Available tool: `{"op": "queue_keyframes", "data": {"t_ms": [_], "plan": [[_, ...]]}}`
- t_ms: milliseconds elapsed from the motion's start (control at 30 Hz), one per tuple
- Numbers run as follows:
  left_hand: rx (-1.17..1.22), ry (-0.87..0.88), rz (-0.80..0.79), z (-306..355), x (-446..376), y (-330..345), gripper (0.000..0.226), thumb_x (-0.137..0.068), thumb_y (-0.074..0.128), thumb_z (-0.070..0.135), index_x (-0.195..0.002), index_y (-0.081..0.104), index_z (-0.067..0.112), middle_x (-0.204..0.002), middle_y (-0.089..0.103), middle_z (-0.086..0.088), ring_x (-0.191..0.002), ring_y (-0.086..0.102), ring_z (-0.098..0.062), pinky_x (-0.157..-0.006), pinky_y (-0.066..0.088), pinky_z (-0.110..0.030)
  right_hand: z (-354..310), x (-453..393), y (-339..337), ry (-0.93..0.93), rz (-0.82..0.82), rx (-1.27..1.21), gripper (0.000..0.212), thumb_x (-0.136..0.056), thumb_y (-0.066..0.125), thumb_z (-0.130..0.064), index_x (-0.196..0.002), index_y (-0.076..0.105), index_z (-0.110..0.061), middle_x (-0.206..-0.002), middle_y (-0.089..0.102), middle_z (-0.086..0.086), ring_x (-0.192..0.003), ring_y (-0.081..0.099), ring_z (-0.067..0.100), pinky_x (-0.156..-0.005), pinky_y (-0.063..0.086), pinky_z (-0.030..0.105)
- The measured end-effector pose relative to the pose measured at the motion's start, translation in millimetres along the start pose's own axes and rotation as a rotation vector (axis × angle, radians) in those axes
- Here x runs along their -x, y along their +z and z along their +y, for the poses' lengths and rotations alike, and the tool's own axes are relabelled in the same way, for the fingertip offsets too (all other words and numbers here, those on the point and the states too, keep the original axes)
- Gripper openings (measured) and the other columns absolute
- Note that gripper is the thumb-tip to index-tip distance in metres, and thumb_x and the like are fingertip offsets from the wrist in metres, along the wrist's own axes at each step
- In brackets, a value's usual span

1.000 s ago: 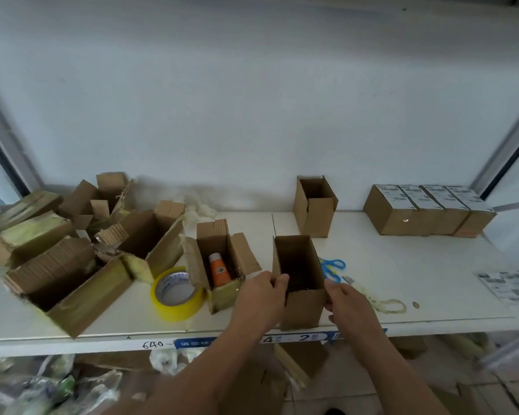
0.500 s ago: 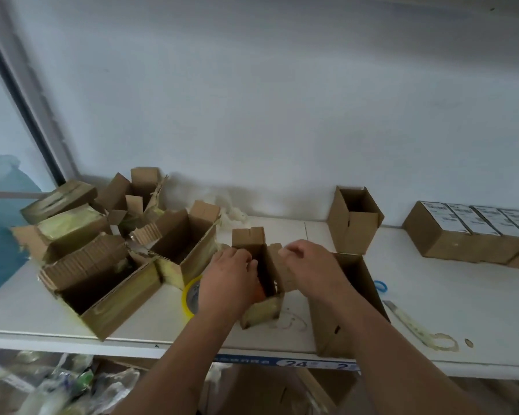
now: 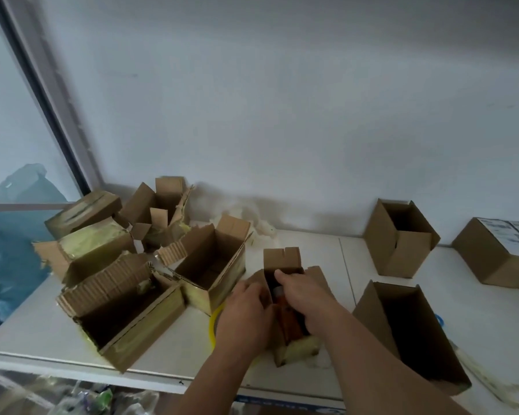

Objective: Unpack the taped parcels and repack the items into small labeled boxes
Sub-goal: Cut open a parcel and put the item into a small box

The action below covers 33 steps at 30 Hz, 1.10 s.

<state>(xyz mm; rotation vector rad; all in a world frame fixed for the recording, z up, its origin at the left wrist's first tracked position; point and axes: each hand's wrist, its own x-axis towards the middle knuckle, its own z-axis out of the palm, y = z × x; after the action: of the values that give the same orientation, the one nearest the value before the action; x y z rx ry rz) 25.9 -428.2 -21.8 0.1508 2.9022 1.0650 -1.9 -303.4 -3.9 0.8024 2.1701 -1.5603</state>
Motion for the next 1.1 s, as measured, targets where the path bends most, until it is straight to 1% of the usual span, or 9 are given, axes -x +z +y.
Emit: {"op": "queue_keyframes", "data": {"t_ms": [133,267,367,400,700,800,933,1033,1100], "plan": [[0.013,0.003,0.001,1,-2,3,0.011,-0.091,0.061,0.033,-0.101,0.057,0.029,-0.107,0.047,0.012,-0.09,0.05,-0.006,-0.076,0.042,-0.021,3,-10,5,0.074,-0.026,-0.025,0.043,-0.099,0.043,-0.047,-0.119,0.06,-0.013,-0.111,0.061,0.009,-0.102,0.056,0.027,-0.098,0.046,0.045],[0.043,0.004,0.001,-1,-3,4,0.012,-0.091,0.061,0.032,-0.103,0.058,0.029,-0.106,0.047,0.011,-0.088,0.05,-0.005,-0.072,0.04,-0.019,3,-16,9,-0.026,-0.013,0.037,0.041,-0.102,0.04,-0.032,-0.124,0.058,-0.003,-0.1,0.058,0.005,-0.078,0.055,0.015,-0.074,0.05,0.03],[0.073,-0.007,-0.014,-1,-3,4,0.015,-0.091,0.062,0.033,-0.105,0.059,0.03,-0.106,0.048,0.012,-0.087,0.051,-0.004,-0.073,0.042,-0.018,3,-16,8,0.049,-0.028,0.079,0.037,-0.103,0.038,-0.034,-0.115,0.062,-0.009,-0.11,0.062,0.009,-0.098,0.058,0.024,-0.095,0.049,0.04],[0.079,-0.006,-0.018,-1,-3,4,0.015,-0.091,0.063,0.033,-0.105,0.059,0.029,-0.106,0.048,0.012,-0.087,0.051,-0.003,-0.073,0.042,-0.018,4,-16,8,0.074,-0.042,0.079,0.036,-0.102,0.039,-0.036,-0.112,0.064,-0.011,-0.111,0.063,0.01,-0.101,0.058,0.026,-0.097,0.048,0.042],[0.096,-0.001,-0.036,-3,-2,0,0.012,-0.09,0.065,0.038,-0.097,0.059,0.031,-0.103,0.048,0.013,-0.085,0.049,0.0,-0.072,0.041,-0.018,9,-13,-2,0.098,-0.109,0.015,0.034,-0.093,0.055,-0.048,-0.104,0.067,-0.018,-0.104,0.069,0.009,-0.098,0.064,0.028,-0.095,0.051,0.044],[0.097,-0.004,-0.033,0,-2,-1,0.011,-0.09,0.066,0.037,-0.095,0.058,0.031,-0.103,0.049,0.012,-0.083,0.049,0.001,-0.068,0.04,-0.017,11,-12,-5,0.051,-0.15,0.047,0.027,-0.089,0.063,-0.043,-0.098,0.071,-0.018,-0.1,0.072,0.007,-0.097,0.066,0.026,-0.092,0.053,0.044],[0.095,-0.026,-0.023,3,-2,0,0.012,-0.09,0.065,0.035,-0.096,0.059,0.028,-0.1,0.048,0.011,-0.085,0.051,-0.003,-0.076,0.045,-0.024,7,-3,-8,-0.064,-0.13,-0.016,0.018,-0.09,0.066,-0.037,-0.093,0.07,-0.02,-0.095,0.072,0.005,-0.092,0.066,0.023,-0.083,0.055,0.038],[0.066,-0.026,-0.022,5,-2,-1,0.014,-0.092,0.063,0.032,-0.104,0.06,0.027,-0.102,0.049,0.009,-0.086,0.052,-0.007,-0.073,0.043,-0.023,1,7,-14,-0.178,-0.056,-0.024,0.019,-0.092,0.063,-0.038,-0.108,0.067,-0.028,-0.102,0.068,-0.002,-0.094,0.065,0.02,-0.088,0.054,0.041],[0.049,-0.022,-0.022,7,-1,-2,0.014,-0.093,0.061,0.031,-0.106,0.058,0.027,-0.105,0.049,0.008,-0.085,0.051,-0.005,-0.069,0.041,-0.021,-3,16,-22,-0.263,0.002,0.035,0.025,-0.092,0.062,-0.042,-0.116,0.061,-0.034,-0.107,0.063,-0.007,-0.095,0.06,0.015,-0.083,0.052,0.034]]}}
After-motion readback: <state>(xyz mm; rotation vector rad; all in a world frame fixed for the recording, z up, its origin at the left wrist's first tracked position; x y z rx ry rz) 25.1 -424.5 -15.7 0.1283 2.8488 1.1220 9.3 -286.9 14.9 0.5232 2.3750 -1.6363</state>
